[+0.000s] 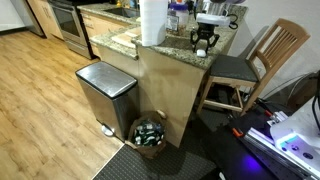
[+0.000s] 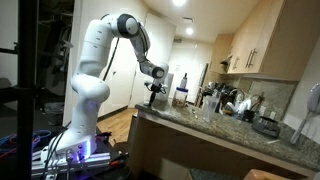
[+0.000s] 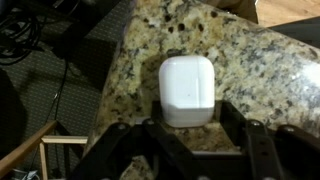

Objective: Pick the white bottle and put it on the plastic bottle, then pick the white object and put it on the white bottle

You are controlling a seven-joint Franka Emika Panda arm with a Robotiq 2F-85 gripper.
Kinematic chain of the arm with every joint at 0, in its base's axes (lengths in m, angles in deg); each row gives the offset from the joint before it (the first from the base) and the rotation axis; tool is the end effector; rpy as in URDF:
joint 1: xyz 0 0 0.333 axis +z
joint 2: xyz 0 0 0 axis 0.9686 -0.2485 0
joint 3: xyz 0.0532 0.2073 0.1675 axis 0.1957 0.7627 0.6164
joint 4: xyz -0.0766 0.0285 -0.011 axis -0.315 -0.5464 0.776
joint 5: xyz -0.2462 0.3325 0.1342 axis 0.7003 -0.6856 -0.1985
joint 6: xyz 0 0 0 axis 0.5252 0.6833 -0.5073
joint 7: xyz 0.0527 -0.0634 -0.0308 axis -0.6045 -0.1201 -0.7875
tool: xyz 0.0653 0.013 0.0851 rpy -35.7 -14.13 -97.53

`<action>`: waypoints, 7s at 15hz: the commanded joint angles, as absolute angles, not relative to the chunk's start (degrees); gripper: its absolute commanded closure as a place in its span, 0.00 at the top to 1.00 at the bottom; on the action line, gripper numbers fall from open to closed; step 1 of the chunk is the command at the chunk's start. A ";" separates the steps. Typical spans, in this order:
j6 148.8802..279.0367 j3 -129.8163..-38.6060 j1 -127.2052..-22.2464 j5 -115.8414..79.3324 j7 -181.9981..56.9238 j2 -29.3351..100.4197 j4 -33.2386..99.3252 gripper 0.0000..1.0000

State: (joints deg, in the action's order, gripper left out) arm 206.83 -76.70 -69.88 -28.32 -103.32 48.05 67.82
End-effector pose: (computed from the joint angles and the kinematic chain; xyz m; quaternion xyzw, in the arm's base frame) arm 0.5496 0.0941 0.2663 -0.9361 0.3466 0.0516 0.0298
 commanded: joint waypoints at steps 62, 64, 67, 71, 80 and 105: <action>195.39 -80.90 -73.03 -20.58 -166.41 30.76 6.89 0.19; 195.38 -80.89 -72.90 -20.60 -166.84 29.41 5.97 0.44; 194.13 -81.03 -73.23 -21.26 -167.84 28.76 4.87 0.19; 189.19 -81.25 -72.36 -20.94 -173.29 25.24 -0.66 0.19; 188.42 -81.20 -71.39 -20.11 -179.66 22.96 -4.50 0.19; 190.92 -82.47 -72.47 -20.41 -187.40 19.24 -6.28 0.19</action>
